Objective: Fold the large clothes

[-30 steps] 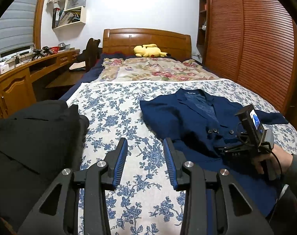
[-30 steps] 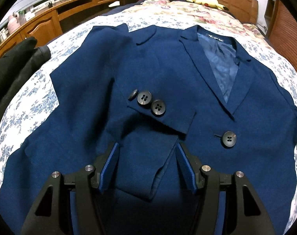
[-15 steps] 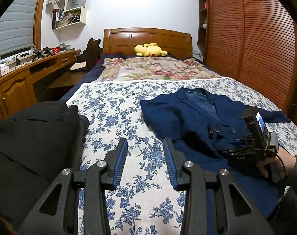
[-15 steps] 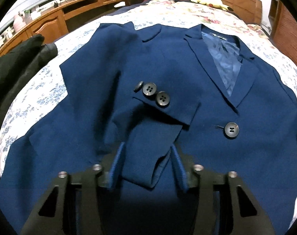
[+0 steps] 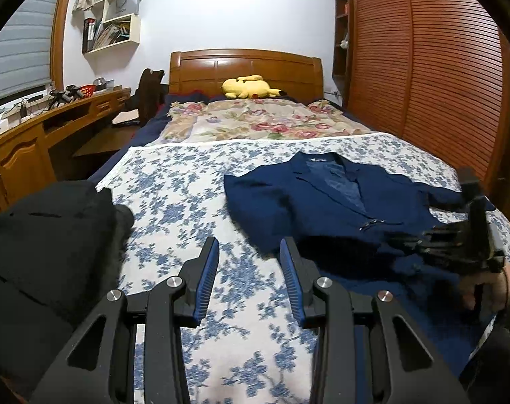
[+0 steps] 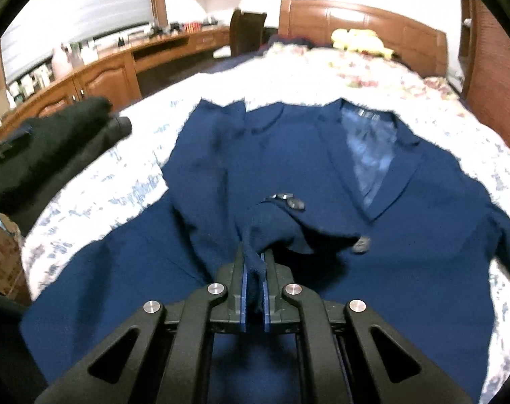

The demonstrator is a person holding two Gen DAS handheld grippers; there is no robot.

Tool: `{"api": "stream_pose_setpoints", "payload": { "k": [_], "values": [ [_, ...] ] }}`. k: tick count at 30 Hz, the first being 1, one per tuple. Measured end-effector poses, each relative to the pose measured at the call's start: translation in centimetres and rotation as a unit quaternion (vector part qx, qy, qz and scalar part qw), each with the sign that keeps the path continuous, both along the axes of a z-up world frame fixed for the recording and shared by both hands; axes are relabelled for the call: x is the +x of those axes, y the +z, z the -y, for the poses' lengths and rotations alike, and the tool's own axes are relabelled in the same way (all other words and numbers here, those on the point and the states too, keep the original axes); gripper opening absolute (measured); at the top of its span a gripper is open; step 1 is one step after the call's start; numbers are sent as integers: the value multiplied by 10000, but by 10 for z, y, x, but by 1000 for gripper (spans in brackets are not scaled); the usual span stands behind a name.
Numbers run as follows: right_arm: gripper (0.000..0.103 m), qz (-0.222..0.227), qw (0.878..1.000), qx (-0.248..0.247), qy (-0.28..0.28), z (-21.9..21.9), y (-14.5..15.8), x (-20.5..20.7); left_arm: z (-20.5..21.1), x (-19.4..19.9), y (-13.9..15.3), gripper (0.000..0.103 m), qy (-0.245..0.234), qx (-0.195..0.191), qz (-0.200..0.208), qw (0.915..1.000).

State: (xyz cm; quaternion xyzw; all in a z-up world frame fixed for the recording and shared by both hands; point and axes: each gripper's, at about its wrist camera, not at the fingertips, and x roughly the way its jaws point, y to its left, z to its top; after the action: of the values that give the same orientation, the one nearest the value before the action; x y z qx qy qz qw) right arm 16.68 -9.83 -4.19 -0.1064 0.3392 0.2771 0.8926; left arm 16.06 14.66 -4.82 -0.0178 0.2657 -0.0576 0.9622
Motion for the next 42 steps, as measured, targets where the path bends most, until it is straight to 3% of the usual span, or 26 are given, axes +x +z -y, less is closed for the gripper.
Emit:
{"api": "stream_pose_setpoints", "payload": {
  "k": [9, 19, 23, 30, 40, 42],
  "values": [
    [6, 746, 9970, 114, -165, 59, 49, -62, 29, 12, 6, 39, -253, -37, 54, 9997],
    [6, 1323, 9898, -37, -531, 92, 63, -110, 58, 24, 5, 39, -423, 54, 4, 9991],
    [6, 1364, 9881, -178, -692, 97, 60, -118, 67, 29, 3, 39, -464, 41, -37, 9989],
    [6, 1067, 9890, -421, -933, 99, 36, -123, 85, 34, 4, 39, -611, 79, -39, 9981],
    [6, 29, 9969, -338, -712, 88, -6, -132, 103, 38, 3, 39, -789, 120, -64, 9968],
    [13, 11, 9964, -441, -724, 87, -8, -137, 106, 37, 2, 39, -815, 118, -75, 9966]
  ]
}}
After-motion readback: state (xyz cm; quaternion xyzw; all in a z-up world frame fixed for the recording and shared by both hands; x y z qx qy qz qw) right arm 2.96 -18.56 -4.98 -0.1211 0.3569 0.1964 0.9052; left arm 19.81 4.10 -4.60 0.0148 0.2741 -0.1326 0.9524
